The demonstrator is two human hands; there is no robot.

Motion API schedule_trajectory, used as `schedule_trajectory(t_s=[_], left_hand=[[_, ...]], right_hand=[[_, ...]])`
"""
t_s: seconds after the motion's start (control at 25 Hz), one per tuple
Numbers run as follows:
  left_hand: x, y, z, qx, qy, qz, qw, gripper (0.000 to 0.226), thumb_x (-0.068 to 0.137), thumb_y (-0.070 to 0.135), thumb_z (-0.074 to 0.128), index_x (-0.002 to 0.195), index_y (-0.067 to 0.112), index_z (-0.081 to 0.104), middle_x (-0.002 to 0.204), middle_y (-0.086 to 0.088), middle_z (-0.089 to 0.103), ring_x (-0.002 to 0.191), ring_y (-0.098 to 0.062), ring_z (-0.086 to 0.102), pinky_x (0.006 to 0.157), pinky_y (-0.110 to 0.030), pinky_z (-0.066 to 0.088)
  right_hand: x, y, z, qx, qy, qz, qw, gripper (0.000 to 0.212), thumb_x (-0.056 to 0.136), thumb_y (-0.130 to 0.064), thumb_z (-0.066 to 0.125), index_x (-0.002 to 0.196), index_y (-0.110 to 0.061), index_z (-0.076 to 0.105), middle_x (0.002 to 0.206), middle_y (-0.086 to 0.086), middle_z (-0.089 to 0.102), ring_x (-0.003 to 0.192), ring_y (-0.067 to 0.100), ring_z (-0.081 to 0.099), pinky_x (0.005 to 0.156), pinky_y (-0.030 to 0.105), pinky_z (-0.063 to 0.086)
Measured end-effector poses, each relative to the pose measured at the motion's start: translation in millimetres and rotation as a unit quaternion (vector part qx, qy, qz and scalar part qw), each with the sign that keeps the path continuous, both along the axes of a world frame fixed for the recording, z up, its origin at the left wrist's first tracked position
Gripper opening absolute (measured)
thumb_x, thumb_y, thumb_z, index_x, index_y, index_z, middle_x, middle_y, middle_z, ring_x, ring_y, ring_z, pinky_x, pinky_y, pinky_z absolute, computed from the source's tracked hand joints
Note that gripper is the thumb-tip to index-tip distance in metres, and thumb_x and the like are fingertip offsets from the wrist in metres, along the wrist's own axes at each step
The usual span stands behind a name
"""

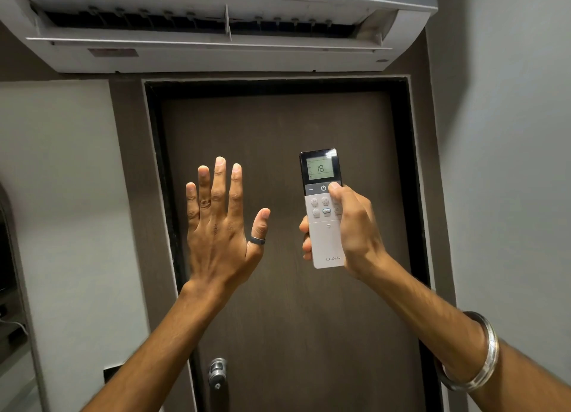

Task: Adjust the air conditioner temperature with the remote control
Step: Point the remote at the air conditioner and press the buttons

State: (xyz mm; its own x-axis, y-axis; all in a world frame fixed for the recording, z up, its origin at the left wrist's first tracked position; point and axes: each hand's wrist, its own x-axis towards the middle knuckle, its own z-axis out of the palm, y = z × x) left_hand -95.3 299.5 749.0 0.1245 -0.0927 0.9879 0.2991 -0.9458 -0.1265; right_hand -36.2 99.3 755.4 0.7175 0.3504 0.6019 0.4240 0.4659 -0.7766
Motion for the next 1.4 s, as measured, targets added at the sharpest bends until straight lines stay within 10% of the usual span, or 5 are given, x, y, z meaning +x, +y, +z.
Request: schedule_trajectory(t_s=[1.4], left_hand=[[9,6,5,0.006,-0.007,0.008,1.0,0.08,0.103,0.061,0.031,0.166,0.013,0.018,0.175,-0.013,0.008,0.163,-0.032,0.0,0.132,-0.045,-0.008]], right_hand=[[10,0,8,0.022,0.013,0.007,1.0,0.046,0.112,-0.036,0.033,0.114,0.003,0.057,0.068,0.016,0.07,0.046,0.028,0.066,0.044,0.035,0.058]])
